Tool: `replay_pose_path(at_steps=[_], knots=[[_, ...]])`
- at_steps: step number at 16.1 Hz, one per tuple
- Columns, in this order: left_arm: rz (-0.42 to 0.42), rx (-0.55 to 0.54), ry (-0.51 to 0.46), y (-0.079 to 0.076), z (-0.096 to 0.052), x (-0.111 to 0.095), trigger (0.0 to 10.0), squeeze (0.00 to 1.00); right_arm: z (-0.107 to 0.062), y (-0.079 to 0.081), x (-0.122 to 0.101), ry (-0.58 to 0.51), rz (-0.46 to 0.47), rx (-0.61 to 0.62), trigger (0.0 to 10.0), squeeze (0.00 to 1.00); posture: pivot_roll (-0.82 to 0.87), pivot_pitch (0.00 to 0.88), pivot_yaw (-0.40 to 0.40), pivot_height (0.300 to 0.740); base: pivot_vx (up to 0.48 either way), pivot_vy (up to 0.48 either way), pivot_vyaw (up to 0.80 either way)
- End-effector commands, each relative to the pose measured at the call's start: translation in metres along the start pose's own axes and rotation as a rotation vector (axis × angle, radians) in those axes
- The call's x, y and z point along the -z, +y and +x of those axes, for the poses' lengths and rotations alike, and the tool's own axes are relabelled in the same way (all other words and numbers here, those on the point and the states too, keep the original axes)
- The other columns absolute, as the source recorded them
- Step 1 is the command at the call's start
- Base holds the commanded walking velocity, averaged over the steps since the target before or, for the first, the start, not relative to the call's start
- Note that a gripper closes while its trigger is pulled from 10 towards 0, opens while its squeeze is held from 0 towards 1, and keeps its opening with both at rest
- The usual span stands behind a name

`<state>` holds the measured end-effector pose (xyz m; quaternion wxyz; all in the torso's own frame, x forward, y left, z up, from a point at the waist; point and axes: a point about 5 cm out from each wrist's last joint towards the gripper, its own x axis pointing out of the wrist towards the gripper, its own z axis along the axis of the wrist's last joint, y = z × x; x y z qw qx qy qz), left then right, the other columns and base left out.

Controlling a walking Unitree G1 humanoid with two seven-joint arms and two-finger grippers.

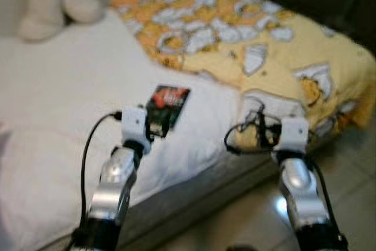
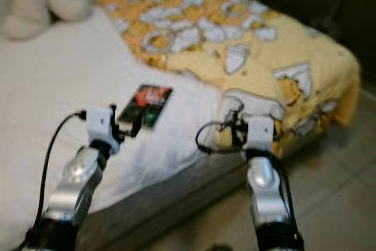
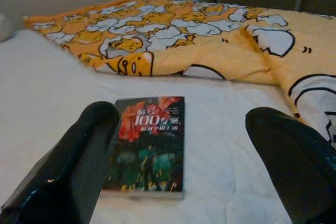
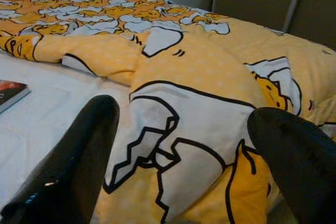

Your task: Clean up the room

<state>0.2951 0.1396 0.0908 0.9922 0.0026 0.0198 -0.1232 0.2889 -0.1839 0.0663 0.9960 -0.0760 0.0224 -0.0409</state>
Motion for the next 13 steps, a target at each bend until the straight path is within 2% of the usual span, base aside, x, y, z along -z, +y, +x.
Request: replay_pose_path(at_steps=[1, 2, 6, 9, 11, 12, 13], knots=[[0.026, 0.002, -0.006, 0.003, 0.002, -0.003, 10.0, 0.00, 0.003, 0.010, -0.004, -0.006, 0.003, -0.034, 10.0, 0.41, -0.16, 0.000, 0.148, 0.740, 0.480, 0.000, 0.00], [0.028, 0.004, -0.007, 0.002, 0.002, -0.003, 10.0, 0.00, 0.003, 0.011, -0.004, -0.007, 0.005, -0.038, 10.0, 0.00, -0.16, 0.000, 0.150, 0.740, 0.480, 0.000, 0.00], [0.012, 0.003, -0.011, 0.001, 0.004, -0.004, 10.0, 0.00, 0.004, 0.013, -0.003, -0.006, -0.005, -0.050, 10.0, 0.00, -0.16, 0.000, 0.154, 0.740, 0.469, 0.000, 0.00], [-0.005, -0.015, -0.002, 0.004, 0.006, -0.004, 10.0, 0.00, 0.000, 0.015, -0.002, -0.005, -0.010, -0.081, 10.0, 0.00, -0.16, 0.000, 0.156, 0.740, 0.349, 0.324, 0.00], [-0.010, -0.038, 0.043, 0.010, 0.010, 0.001, 10.0, 0.00, -0.005, 0.016, -0.002, -0.009, -0.001, -0.100, 10.0, 0.00, -0.18, 0.000, 0.154, 0.740, 0.000, 0.000, 0.00], [0.000, -0.036, 0.106, 0.016, 0.020, 0.006, 10.0, 0.00, -0.012, 0.017, 0.000, -0.005, 0.003, -0.127, 10.0, 0.00, -0.19, 0.000, 0.153, 0.740, 0.000, 0.000, 0.00], [0.005, -0.032, 0.114, 0.018, 0.024, 0.007, 10.0, 0.00, -0.016, 0.016, 0.001, -0.002, 0.003, -0.135, 10.0, 0.00, -0.19, 0.000, 0.153, 0.740, 0.000, 0.000, 0.00]])
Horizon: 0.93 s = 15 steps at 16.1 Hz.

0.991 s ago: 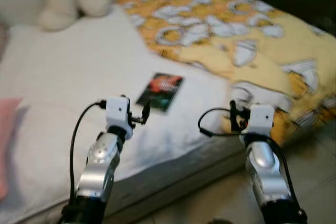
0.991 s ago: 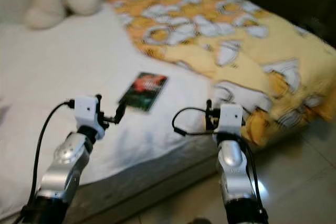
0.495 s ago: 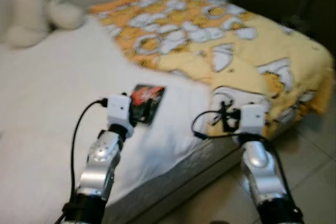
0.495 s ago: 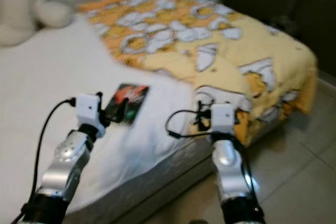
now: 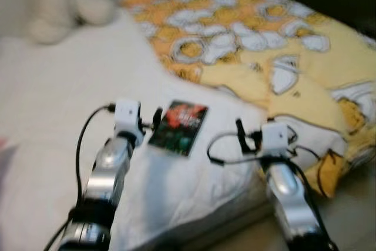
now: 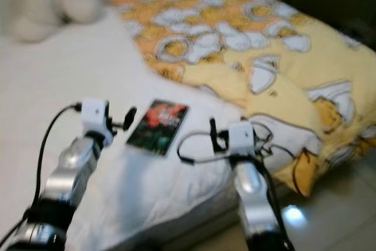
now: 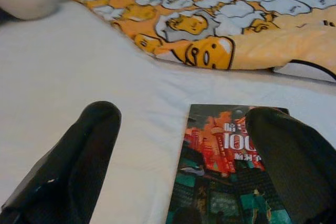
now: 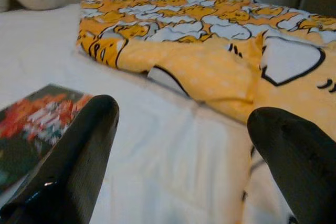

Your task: Clean up the room

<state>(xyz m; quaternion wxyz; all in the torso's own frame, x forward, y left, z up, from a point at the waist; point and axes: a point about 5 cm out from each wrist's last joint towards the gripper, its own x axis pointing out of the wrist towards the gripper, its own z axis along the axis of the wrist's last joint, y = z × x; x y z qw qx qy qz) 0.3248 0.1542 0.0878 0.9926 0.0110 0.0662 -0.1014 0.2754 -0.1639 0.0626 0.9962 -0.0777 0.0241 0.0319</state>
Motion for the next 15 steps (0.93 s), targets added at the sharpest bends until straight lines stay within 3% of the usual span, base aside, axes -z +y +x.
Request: replay_pose_path(at_steps=[1, 3, 6, 9, 13, 14, 15], knots=[[-0.001, 0.030, 0.084, 0.000, 0.010, 0.008, 10.0, 0.00, -0.009, -0.005, 0.004, 0.020, 0.009, 0.009, 10.0, 0.00, -0.21, 0.000, 0.150, 0.740, 0.000, 0.000, 0.00], [-0.077, 0.031, 0.178, 0.008, 0.024, 0.011, 10.0, 0.00, -0.027, -0.009, 0.006, 0.041, -0.002, 0.003, 10.0, 0.00, -0.25, 0.041, 0.153, 0.740, 0.000, 0.000, 0.00], [-0.206, -0.010, 0.264, 0.010, 0.027, 0.022, 10.0, 0.00, -0.057, -0.016, 0.007, 0.076, -0.021, -0.002, 10.0, 0.00, -0.31, 0.119, 0.158, 0.740, 0.000, 0.000, 0.00], [-0.165, -0.012, 0.293, 0.005, 0.027, 0.030, 10.0, 0.00, -0.081, -0.018, 0.002, 0.100, -0.023, -0.008, 10.0, 0.00, -0.34, 0.170, 0.155, 0.740, 0.000, 0.000, 0.00], [-0.216, -0.079, 0.271, 0.014, 0.029, 0.024, 10.0, 0.00, -0.103, -0.013, -0.001, 0.149, -0.029, -0.052, 10.0, 0.00, -0.36, 0.211, 0.174, 0.740, 0.000, 0.000, 0.00], [-0.077, -0.045, 0.199, 0.014, 0.030, 0.017, 10.0, 0.00, -0.099, -0.014, -0.003, 0.140, -0.023, -0.028, 10.0, 0.00, -0.35, 0.198, 0.191, 0.740, 0.000, 0.000, 0.00], [-0.029, -0.038, 0.137, 0.015, 0.028, 0.014, 10.0, 0.00, -0.095, -0.014, -0.005, 0.126, -0.021, -0.012, 10.0, 0.00, -0.34, 0.188, 0.196, 0.740, 0.000, 0.000, 0.00]])
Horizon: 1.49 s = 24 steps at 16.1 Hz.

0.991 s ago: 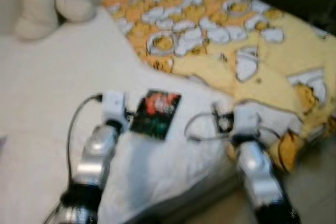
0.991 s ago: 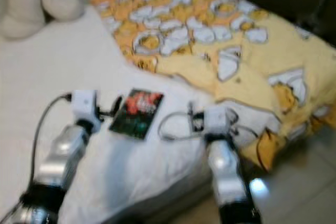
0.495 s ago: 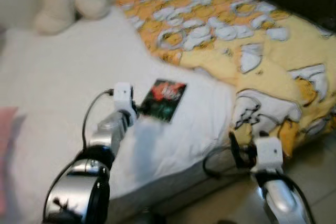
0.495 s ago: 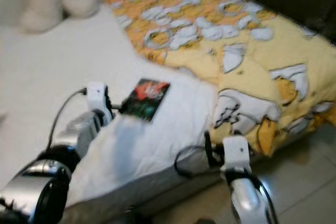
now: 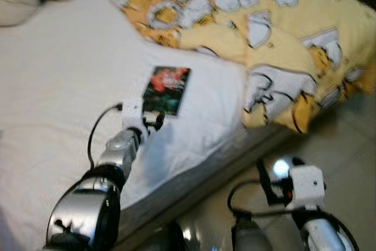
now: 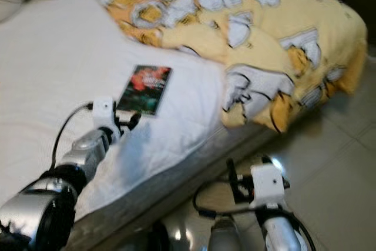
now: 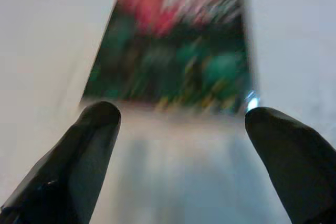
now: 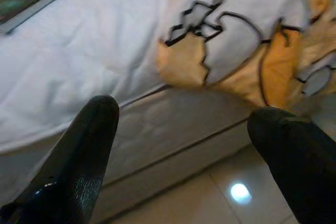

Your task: Clean up the room

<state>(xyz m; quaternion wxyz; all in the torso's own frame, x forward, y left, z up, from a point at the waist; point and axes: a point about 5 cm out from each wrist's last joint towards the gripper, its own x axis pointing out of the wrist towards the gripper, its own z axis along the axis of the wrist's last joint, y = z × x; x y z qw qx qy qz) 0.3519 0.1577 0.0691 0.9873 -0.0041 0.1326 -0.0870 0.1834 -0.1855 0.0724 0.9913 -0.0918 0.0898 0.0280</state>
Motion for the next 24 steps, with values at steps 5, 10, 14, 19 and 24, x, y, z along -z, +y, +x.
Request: replay_pose_path(at_steps=[5, 10, 14, 19, 24], knots=[[0.021, -0.122, -0.316, 0.010, -0.090, -0.010, 10.0, 0.00, 0.046, 0.003, -0.021, -0.096, 0.042, 0.037, 10.0, 0.00, -0.20, 0.019, 0.219, 0.740, 0.000, 0.000, 0.00], [0.006, -0.113, -0.288, -0.012, -0.100, 0.000, 10.0, 0.00, 0.068, 0.004, -0.023, -0.083, 0.085, 0.024, 10.0, 0.00, -0.17, 0.000, 0.158, 0.740, 0.000, 0.000, 0.00], [-0.048, -0.159, -0.284, -0.012, -0.084, -0.009, 10.0, 0.00, 0.075, -0.006, -0.055, -0.283, 0.009, 0.095, 10.0, 0.00, -0.21, 0.000, 0.149, 0.740, 0.000, 0.000, 0.00], [-0.014, -0.085, -0.377, -0.027, -0.071, -0.035, 10.0, 0.00, 0.084, -0.009, -0.058, -0.323, 0.025, 0.132, 10.0, 0.00, -0.24, 0.000, 0.169, 0.740, 0.000, 0.000, 0.00], [-0.062, -0.084, -0.396, -0.032, -0.066, -0.040, 10.0, 0.00, 0.093, -0.005, -0.061, -0.322, 0.017, 0.104, 10.0, 0.00, -0.24, 0.000, 0.175, 0.740, 0.470, 0.000, 0.00]])
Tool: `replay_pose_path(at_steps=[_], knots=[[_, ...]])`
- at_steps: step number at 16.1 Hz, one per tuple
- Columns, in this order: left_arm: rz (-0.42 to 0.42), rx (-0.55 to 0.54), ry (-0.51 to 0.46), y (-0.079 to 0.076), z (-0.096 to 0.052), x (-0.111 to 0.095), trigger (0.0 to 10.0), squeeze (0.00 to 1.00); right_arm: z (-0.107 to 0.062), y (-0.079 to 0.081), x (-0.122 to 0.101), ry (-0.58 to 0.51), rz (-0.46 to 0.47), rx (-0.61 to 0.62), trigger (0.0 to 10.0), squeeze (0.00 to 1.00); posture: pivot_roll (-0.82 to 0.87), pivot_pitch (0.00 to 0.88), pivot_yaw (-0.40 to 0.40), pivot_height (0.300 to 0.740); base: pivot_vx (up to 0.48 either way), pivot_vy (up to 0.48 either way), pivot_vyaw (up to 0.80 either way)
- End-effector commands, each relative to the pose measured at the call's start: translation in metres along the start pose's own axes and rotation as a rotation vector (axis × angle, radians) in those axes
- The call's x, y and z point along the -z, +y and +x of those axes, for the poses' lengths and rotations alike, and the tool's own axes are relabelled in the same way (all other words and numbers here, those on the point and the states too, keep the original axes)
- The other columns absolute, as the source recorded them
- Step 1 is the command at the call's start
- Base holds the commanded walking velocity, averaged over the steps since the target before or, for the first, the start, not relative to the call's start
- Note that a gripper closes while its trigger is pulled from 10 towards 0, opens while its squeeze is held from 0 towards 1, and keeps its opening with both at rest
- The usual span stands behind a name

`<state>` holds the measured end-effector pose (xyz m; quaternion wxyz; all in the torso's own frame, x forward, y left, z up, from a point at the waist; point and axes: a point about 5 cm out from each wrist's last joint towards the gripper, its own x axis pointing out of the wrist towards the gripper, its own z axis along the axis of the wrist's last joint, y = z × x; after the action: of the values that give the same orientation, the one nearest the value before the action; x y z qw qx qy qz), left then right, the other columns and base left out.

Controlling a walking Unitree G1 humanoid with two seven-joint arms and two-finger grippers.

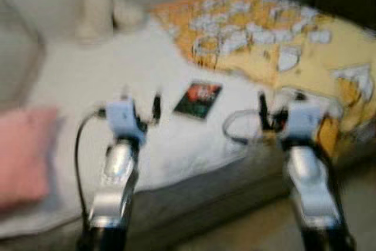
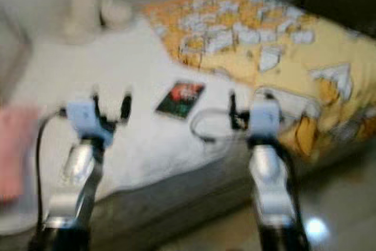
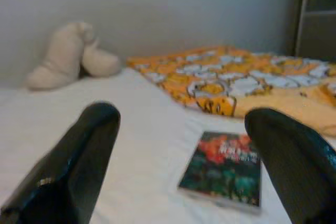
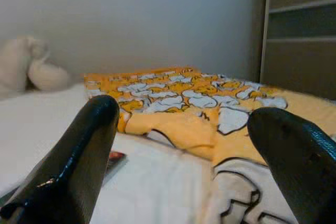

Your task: Clean up the room

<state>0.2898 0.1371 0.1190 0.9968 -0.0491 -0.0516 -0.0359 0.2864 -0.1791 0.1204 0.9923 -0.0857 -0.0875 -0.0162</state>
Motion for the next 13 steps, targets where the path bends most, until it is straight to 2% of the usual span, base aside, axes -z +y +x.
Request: replay_pose_path(at_steps=[1, 2, 4, 6, 7, 8, 11, 13], knots=[[0.007, 0.006, -0.015, 0.000, 0.004, -0.006, 10.0, 0.00, 0.002, 0.005, 0.004, 0.032, 0.009, -0.022, 10.0, 0.09, -0.24, 0.000, 0.173, 0.740, 0.480, 0.000, 0.71], [0.012, 0.012, -0.009, -0.002, 0.003, -0.004, 10.0, 0.00, 0.004, 0.003, 0.006, 0.046, 0.013, -0.016, 10.0, 0.25, -0.24, 0.000, 0.173, 0.740, 0.465, 0.000, 0.69], [0.025, 0.030, 0.004, -0.004, 0.002, -0.002, 10.0, 0.00, 0.003, 0.002, 0.008, 0.050, 0.009, -0.018, 10.0, 0.36, -0.22, 0.000, 0.161, 0.740, 0.426, -0.122, 0.67], [0.030, 0.040, 0.009, -0.004, 0.002, -0.001, 10.0, 0.00, 0.003, 0.003, 0.010, 0.058, 0.011, -0.018, 10.0, 0.35, -0.22, 0.000, 0.162, 0.740, 0.409, -0.247, 0.66], [0.037, 0.048, 0.017, -0.004, 0.002, -0.001, 10.0, 0.00, 0.003, 0.004, 0.013, 0.072, 0.001, -0.018, 10.0, 0.24, -0.22, 0.000, 0.164, 0.740, 0.409, -0.247, 0.00], [0.041, 0.057, 0.026, -0.004, 0.002, 0.000, 10.0, 0.00, 0.003, 0.006, 0.015, 0.083, 0.001, -0.014, 10.0, 0.00, -0.21, 0.000, 0.169, 0.740, 0.405, -0.251, 0.00], [0.019, 0.063, 0.031, -0.005, 0.002, 0.001, 10.0, 0.00, 0.003, 0.009, 0.017, 0.092, 0.002, -0.026, 10.0, 0.00, -0.21, 0.000, 0.175, 0.740, 0.414, -0.165, 0.00], [0.029, 0.057, 0.040, -0.006, 0.002, 0.002, 10.0, 0.00, 0.005, 0.008, 0.017, 0.095, 0.003, -0.025, 10.0, 0.00, -0.21, 0.000, 0.178, 0.740, 0.000, 0.000, 0.00]])
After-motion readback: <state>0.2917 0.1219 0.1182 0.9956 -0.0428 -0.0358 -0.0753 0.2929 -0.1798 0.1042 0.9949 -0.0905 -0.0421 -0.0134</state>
